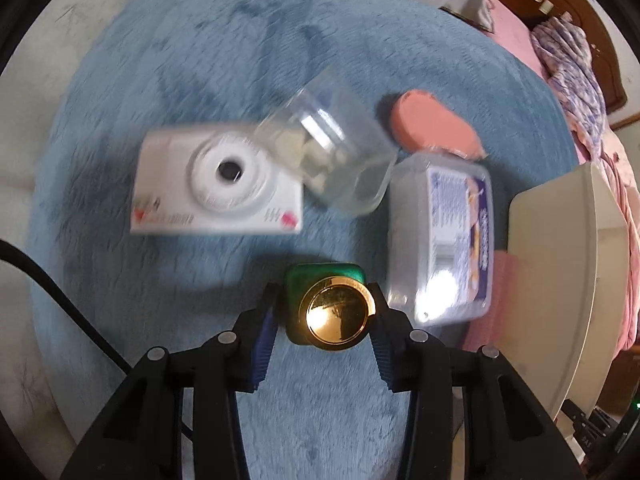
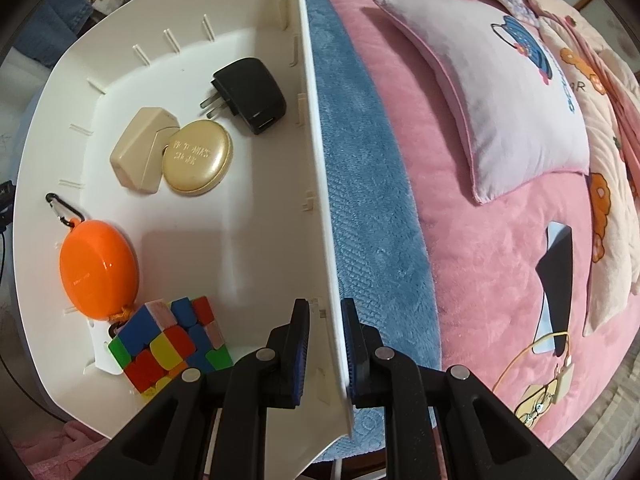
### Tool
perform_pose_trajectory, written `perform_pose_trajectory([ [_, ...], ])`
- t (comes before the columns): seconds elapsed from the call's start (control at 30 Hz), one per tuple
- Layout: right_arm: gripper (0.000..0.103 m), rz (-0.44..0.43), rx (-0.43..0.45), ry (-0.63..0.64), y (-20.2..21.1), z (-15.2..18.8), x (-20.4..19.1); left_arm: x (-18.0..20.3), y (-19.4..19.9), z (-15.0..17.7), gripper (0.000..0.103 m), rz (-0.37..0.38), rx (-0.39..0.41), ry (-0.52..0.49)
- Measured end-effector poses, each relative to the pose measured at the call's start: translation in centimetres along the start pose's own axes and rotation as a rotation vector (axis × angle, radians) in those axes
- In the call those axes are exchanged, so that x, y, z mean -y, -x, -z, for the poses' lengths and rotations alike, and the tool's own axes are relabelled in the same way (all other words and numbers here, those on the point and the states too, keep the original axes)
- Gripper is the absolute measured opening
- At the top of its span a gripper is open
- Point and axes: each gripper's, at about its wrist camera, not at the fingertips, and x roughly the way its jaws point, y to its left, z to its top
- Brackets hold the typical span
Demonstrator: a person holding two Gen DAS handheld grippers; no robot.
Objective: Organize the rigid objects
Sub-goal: 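Grasp the green jar with gold lid with the left tool, then carry the green jar into the tray and release it with the left tool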
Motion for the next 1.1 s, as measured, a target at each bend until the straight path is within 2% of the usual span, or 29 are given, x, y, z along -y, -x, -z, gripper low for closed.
perform_pose_trajectory([
  [0.43, 0.015, -0.076, -0.025, 0.114, -0.2, -0.2, 0.1, -0.4, 1.6, 8.0, 0.045, -0.053, -0.031, 0.148],
  [0.67, 0.015, -0.083, -0.041, 0.196, -0.3, -0.3, 0.0, 1.3, 4.6, 12.2, 0.045, -0.018, 0.023, 0.206],
  [0.97, 0.015, -0.083, -0.037, 0.289, -0.2, 0.0, -0.6, 6.7, 8.8, 15.8, 0.045, -0.006, 0.160, 0.146],
  [1.1, 0.015, -0.091, -0.039, 0.337, -0.1, -0.1, -0.7, 10.5, 9.3, 15.4, 0.045, 0.014, 0.208, 0.078],
])
